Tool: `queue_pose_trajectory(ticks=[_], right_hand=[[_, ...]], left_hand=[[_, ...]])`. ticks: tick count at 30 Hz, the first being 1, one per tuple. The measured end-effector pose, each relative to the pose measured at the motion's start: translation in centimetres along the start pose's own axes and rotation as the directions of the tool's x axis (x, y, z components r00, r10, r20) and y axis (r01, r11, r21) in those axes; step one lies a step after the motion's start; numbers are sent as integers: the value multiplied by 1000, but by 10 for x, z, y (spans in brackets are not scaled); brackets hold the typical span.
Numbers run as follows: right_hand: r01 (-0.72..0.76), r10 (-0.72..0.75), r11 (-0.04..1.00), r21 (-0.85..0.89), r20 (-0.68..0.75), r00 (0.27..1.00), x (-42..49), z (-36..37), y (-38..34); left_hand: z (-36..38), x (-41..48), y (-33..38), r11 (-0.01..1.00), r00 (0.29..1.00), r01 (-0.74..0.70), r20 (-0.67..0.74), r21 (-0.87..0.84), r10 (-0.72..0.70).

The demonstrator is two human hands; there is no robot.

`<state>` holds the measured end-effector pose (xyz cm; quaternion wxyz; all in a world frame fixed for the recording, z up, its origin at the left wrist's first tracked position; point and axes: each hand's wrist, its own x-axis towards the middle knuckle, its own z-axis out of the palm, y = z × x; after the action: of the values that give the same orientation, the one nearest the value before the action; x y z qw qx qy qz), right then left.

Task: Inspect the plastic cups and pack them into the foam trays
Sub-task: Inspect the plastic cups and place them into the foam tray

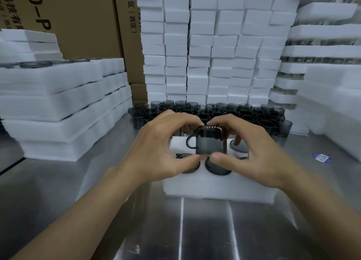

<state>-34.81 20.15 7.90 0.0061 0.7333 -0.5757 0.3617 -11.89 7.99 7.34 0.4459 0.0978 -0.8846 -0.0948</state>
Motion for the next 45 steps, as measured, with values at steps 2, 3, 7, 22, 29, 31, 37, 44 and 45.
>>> queue_pose_trajectory(ticks=[2,3,7,22,29,31,37,44,45], right_hand=[[6,-4,996,-90,26,1000,0,-3,2],[14,-12,993,-115,20,1000,1,-4,2],[91,-100,989,-117,-75,992,3,-6,-3],[95,-92,995,15,-148,985,4,-2,-15],[150,-146,988,32,-120,982,4,-5,-10],[185,-185,983,-6,-102,977,5,-4,-10],[135,-142,989,-57,-151,978,6,-2,-11],[-247,329,923,294,-272,904,10,0,3],[-288,379,901,324,-265,887,10,-1,7]], left_hand=[[-1,0,-2,1000,999,30,-11,-9,-30],[-1,0,-3,999,999,46,-14,-28,-46],[-1,0,-8,992,994,105,42,-67,-102],[0,2,-7,989,986,139,99,-60,-132],[-4,7,-8,877,928,359,222,-320,-299],[-5,7,-8,856,915,385,260,-345,-307],[1,7,-7,758,883,461,323,-462,-340],[9,8,-17,757,864,501,186,-419,-468],[10,7,-22,766,855,515,178,-385,-486]])
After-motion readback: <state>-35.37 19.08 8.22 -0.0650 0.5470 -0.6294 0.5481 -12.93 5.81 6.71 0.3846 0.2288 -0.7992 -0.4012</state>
